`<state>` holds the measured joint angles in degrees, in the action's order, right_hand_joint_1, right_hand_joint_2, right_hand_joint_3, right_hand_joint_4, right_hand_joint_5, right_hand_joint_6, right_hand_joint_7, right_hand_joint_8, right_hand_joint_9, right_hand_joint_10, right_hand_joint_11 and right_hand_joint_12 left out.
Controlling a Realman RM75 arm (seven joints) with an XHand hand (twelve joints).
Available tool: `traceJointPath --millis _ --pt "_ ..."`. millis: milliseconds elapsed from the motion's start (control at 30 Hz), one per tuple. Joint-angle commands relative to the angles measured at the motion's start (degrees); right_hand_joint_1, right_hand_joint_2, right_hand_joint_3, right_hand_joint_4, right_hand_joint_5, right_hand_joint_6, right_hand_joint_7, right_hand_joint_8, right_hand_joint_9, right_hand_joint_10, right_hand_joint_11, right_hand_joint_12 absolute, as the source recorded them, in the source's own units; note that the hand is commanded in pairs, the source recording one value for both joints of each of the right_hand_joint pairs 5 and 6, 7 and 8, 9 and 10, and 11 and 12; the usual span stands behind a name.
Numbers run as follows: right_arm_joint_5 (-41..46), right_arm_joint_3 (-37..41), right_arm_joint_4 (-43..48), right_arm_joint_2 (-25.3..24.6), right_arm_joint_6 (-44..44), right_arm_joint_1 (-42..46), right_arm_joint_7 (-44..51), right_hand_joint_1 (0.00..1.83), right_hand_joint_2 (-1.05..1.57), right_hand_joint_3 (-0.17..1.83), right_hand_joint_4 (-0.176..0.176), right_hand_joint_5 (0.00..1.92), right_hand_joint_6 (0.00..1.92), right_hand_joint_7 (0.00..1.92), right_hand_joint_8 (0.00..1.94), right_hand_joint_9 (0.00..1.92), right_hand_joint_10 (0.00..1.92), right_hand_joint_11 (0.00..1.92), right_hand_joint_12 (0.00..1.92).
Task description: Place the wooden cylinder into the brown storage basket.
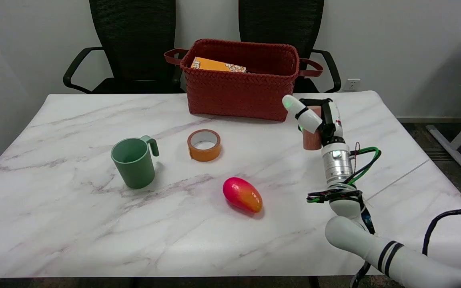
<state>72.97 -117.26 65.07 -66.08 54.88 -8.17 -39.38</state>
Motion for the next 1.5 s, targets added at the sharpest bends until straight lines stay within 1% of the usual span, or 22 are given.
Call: traceJointPath --millis 33,233,467,733,1000,1233,1333,1500 --pt "-1.82 1.01 -1.49 0.2 4.47 -6.54 0.19 0.91 0.91 0.0 0.0 1.82 1.82 1.9 1.9 1.83 1.83 1.92 1.92" --pt "-3.78 0.52 -6.33 -0.53 6.06 -11.1 0.19 0.89 0.97 0.0 0.0 1.82 1.82 1.91 1.91 1.84 1.84 1.92 1.92" --pt "-5.95 -0.04 -14.71 -2.25 5.96 -17.32 -0.29 0.87 1.0 0.03 0.0 1.83 1.83 1.92 1.92 1.86 1.86 1.92 1.92" --pt "-6.23 -1.4 -22.13 -3.21 4.92 -23.47 -0.29 0.85 1.03 0.05 0.0 1.84 1.84 1.92 1.92 1.86 1.86 1.92 1.92" --pt "-7.23 -1.4 -28.68 -5.27 2.35 -30.53 -0.29 0.82 1.07 0.04 0.0 1.86 1.86 1.92 1.92 1.85 1.85 1.92 1.92" --pt "-6.96 -1.16 -33.35 -7.73 -3.37 -37.37 0.24 0.77 1.12 0.05 0.0 1.88 1.88 1.92 1.92 1.87 1.87 1.92 1.92" --pt "-7.23 -1.61 -36.11 -9.0 -3.69 -40.2 1.51 0.76 1.13 0.05 0.0 1.89 1.89 1.92 1.92 1.89 1.89 1.92 1.92" --pt "-9.08 -1.96 -38.81 -10.58 -3.97 -43.8 6.87 0.76 1.08 0.07 0.0 1.89 1.89 1.92 1.92 1.89 1.89 1.92 1.92"
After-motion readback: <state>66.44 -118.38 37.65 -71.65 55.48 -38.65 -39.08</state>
